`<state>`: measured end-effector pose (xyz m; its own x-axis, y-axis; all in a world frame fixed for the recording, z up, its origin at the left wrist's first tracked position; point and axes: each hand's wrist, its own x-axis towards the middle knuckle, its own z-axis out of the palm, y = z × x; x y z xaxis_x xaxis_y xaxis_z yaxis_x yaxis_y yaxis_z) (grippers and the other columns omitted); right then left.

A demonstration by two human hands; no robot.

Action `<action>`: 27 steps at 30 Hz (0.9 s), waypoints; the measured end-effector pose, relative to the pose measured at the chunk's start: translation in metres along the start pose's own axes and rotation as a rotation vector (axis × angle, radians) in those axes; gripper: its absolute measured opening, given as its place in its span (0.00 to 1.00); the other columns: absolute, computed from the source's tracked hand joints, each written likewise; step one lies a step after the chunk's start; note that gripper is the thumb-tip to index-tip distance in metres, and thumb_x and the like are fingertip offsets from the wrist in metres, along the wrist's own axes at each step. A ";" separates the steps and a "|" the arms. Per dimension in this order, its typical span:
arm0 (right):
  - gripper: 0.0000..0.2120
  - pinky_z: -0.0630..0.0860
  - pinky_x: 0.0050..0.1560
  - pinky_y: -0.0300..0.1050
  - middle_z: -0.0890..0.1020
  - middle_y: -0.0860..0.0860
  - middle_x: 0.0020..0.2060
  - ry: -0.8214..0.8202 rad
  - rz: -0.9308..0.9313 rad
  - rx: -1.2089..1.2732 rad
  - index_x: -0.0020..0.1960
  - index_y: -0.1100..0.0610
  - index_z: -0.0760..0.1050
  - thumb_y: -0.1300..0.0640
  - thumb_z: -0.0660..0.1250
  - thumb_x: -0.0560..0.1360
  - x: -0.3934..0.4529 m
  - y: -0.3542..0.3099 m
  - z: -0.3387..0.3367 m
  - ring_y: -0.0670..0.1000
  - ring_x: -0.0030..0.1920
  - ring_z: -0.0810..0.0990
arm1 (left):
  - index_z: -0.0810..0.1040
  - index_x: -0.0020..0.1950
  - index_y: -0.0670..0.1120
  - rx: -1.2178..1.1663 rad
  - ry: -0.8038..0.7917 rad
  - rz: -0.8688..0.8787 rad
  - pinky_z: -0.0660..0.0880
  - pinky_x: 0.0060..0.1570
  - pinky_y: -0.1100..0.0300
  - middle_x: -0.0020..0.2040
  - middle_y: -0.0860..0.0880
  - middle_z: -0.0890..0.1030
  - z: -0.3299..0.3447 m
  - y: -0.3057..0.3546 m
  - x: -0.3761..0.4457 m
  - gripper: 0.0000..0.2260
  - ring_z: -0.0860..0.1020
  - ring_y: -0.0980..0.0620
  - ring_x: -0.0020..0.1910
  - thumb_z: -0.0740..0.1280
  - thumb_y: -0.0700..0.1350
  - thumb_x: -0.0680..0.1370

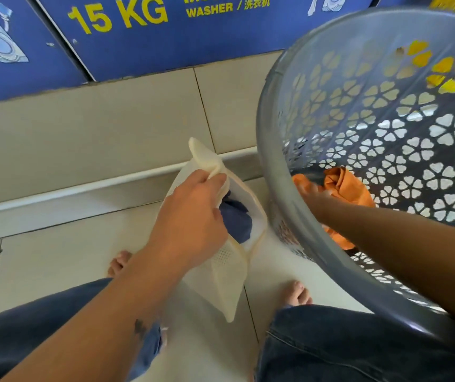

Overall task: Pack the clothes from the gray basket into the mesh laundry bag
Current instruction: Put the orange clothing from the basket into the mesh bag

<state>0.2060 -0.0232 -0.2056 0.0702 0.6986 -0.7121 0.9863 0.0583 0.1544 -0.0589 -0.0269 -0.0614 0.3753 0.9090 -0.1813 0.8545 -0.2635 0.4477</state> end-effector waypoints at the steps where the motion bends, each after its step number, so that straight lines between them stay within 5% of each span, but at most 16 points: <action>1: 0.41 0.60 0.70 0.74 0.44 0.59 0.80 -0.014 0.051 -0.022 0.81 0.47 0.42 0.49 0.65 0.79 0.004 -0.004 0.005 0.67 0.79 0.47 | 0.73 0.65 0.50 0.006 -0.005 0.000 0.68 0.53 0.58 0.63 0.53 0.72 0.000 -0.001 -0.001 0.19 0.71 0.49 0.58 0.63 0.38 0.75; 3: 0.48 0.57 0.68 0.79 0.34 0.58 0.79 -0.115 0.111 -0.025 0.79 0.46 0.31 0.49 0.67 0.78 0.011 -0.008 0.014 0.69 0.78 0.39 | 0.72 0.66 0.50 0.008 -0.006 -0.009 0.68 0.54 0.58 0.63 0.53 0.72 0.001 -0.004 -0.002 0.19 0.71 0.49 0.58 0.63 0.39 0.75; 6: 0.45 0.58 0.69 0.78 0.35 0.58 0.80 -0.127 0.074 0.023 0.78 0.47 0.28 0.47 0.63 0.81 0.011 -0.006 0.033 0.69 0.79 0.41 | 0.71 0.67 0.51 -0.001 -0.008 -0.024 0.69 0.55 0.57 0.65 0.54 0.71 0.002 -0.005 -0.001 0.20 0.71 0.48 0.59 0.63 0.39 0.76; 11: 0.37 0.75 0.63 0.62 0.57 0.61 0.75 -0.007 0.036 -0.149 0.80 0.54 0.45 0.53 0.64 0.80 0.016 -0.005 0.044 0.65 0.72 0.66 | 0.70 0.67 0.52 -0.011 -0.005 -0.006 0.69 0.53 0.59 0.66 0.55 0.70 0.006 -0.007 0.003 0.19 0.72 0.50 0.59 0.63 0.40 0.76; 17: 0.28 0.76 0.61 0.60 0.76 0.56 0.65 -0.057 -0.084 -0.186 0.72 0.52 0.64 0.47 0.66 0.75 0.022 0.008 0.027 0.61 0.66 0.74 | 0.69 0.69 0.52 -0.015 -0.008 0.012 0.70 0.53 0.60 0.67 0.55 0.70 0.008 -0.009 0.002 0.20 0.72 0.50 0.59 0.63 0.41 0.77; 24: 0.20 0.78 0.51 0.47 0.82 0.51 0.54 0.069 -0.089 0.135 0.61 0.49 0.75 0.47 0.60 0.71 0.015 0.017 -0.027 0.57 0.54 0.81 | 0.70 0.69 0.51 -0.021 -0.010 0.013 0.69 0.57 0.59 0.68 0.54 0.70 0.003 -0.011 0.003 0.21 0.71 0.49 0.62 0.63 0.40 0.77; 27: 0.21 0.81 0.51 0.51 0.83 0.52 0.52 0.109 -0.071 0.198 0.61 0.46 0.75 0.47 0.59 0.69 -0.001 0.025 -0.049 0.58 0.50 0.81 | 0.71 0.69 0.51 -0.055 0.008 -0.001 0.70 0.59 0.56 0.68 0.54 0.69 -0.001 -0.012 0.007 0.22 0.70 0.48 0.63 0.63 0.37 0.76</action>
<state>0.2231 0.0126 -0.1681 -0.0062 0.7710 -0.6368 0.9990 -0.0239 -0.0387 -0.0668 -0.0170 -0.0666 0.3713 0.9120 -0.1745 0.8336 -0.2446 0.4953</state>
